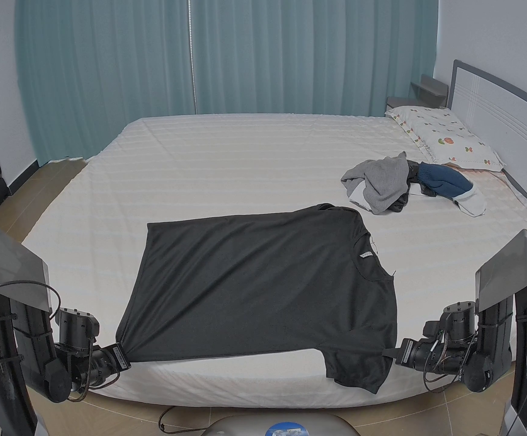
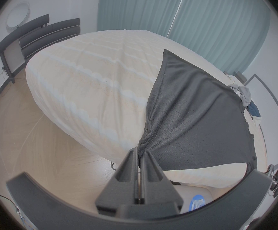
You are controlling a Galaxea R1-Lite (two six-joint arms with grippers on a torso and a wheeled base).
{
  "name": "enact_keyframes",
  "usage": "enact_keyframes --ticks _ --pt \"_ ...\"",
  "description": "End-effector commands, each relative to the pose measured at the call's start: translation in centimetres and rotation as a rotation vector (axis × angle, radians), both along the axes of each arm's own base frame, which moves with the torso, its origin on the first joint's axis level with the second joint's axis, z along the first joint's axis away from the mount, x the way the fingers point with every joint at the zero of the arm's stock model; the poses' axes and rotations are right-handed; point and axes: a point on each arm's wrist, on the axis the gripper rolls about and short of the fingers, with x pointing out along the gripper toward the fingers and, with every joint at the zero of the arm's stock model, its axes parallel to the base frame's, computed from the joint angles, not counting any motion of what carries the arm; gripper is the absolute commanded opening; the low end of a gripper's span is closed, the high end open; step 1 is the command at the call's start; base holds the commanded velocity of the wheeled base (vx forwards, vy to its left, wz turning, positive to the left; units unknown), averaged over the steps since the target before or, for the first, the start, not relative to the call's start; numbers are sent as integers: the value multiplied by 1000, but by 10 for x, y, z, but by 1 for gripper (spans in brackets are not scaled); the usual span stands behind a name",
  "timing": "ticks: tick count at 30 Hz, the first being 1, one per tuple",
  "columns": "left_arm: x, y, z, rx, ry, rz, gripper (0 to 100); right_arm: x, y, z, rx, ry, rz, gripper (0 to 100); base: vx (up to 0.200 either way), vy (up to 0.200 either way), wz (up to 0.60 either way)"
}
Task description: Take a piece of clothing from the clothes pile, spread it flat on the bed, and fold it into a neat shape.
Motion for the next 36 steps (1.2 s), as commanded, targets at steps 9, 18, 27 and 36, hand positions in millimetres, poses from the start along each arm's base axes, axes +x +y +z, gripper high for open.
enact_keyframes --ticks 9,18,27,36 --pt "-8 6 4 41 18 -9 0 -18 -5 9 -32 12 27 0 0 0 0" --pt "-11 6 2 46 32 -20 0 -17 -4 5 -33 23 30 0 0 0 0" --pt "-10 5 4 44 15 -24 100 -10 -3 10 -21 -17 28 100 0 0 0" --pt "-3 7 17 32 -73 -15 100 3 -13 17 22 -71 -11 100 0 0 0"
